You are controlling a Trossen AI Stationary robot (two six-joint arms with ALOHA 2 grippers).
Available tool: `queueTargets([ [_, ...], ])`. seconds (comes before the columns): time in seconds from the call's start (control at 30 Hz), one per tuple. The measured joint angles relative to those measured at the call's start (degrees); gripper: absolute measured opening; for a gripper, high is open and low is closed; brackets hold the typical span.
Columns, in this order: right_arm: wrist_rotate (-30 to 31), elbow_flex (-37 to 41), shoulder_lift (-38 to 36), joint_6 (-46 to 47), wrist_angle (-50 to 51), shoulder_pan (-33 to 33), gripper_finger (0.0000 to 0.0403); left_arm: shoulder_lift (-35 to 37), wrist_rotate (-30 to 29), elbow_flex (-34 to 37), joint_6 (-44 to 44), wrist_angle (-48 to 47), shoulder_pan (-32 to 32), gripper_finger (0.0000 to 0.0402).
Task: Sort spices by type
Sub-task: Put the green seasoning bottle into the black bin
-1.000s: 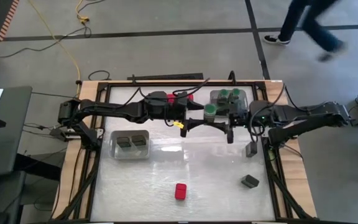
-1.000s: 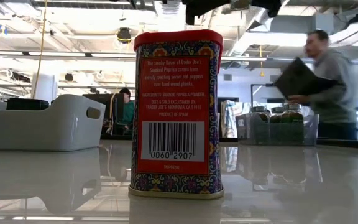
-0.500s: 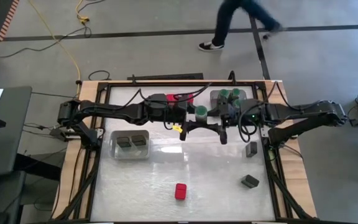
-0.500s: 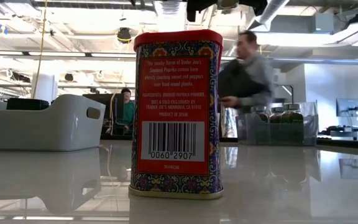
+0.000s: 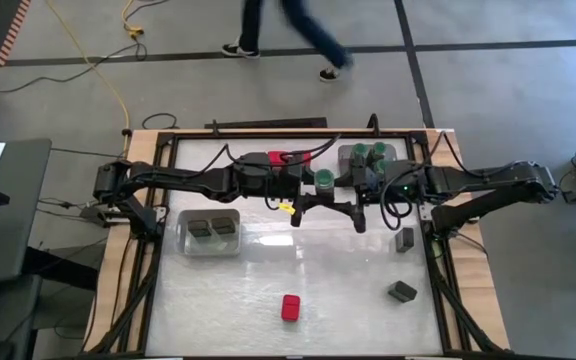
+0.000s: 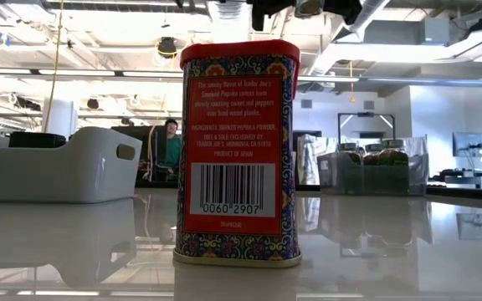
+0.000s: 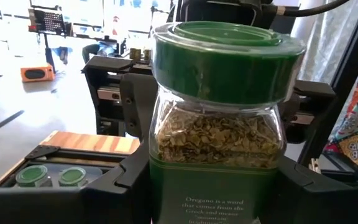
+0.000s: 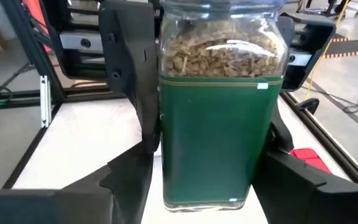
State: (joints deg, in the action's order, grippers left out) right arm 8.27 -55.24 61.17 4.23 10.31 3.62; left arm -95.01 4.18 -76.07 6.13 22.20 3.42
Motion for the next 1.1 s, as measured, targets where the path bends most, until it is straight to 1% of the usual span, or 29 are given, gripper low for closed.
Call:
queueTargets([
  [0.07,0.0,0.0,0.0,0.0,1.0,0.0,0.0282,0.0,-0.1,0.0,-0.1,0.0,0.0,0.0195],
  [0.17,0.0,0.0,-0.1,-0.2,5.6,-0.2,0.0283,0.0,-0.6,0.0,-0.2,0.6,0.0,0.0195],
  [0.3,0.1,0.0,-0.2,-1.3,15.7,-1.0,0.0284,0.1,-0.7,0.0,-0.3,0.3,0.1,0.0195],
  [0.4,0.1,0.1,-0.7,4.1,20.8,-1.5,0.0285,0.1,-0.7,0.0,-0.3,-1.6,0.1,0.0195],
  [0.5,0.2,0.1,-1.9,9.1,23.6,-2.0,0.0285,0.1,-0.6,0.0,-0.3,-6.0,0.3,0.0195],
  [0.57,0.2,0.1,-3.0,8.2,25.5,-2.3,0.0285,0.1,-0.9,0.0,-0.3,-9.1,0.5,0.0195],
  [0.7,0.2,-0.3,-5.4,3.0,25.8,-3.1,0.0285,0.1,-2.3,0.0,-1.2,-14.5,0.5,0.0195],
  [0.8,0.2,-4.0,-5.2,2.6,26.0,-4.0,0.0286,0.1,-2.3,0.0,-1.4,-16.4,0.5,0.0195],
  [0.9,0.2,-10.6,-2.7,-1.3,28.9,-4.8,0.0286,0.1,-3.2,0.0,-1.4,-18.0,0.5,0.0195],
  [1.03,0.1,-20.8,3.7,-6.9,36.0,-6.1,0.0286,0.0,-4.0,0.0,-1.5,-19.2,0.5,0.0195],
  [1.1,-1.0,-25.8,7.4,-9.2,39.2,-6.9,0.0286,0.0,-4.0,0.0,-1.5,-19.0,0.5,0.0195],
])
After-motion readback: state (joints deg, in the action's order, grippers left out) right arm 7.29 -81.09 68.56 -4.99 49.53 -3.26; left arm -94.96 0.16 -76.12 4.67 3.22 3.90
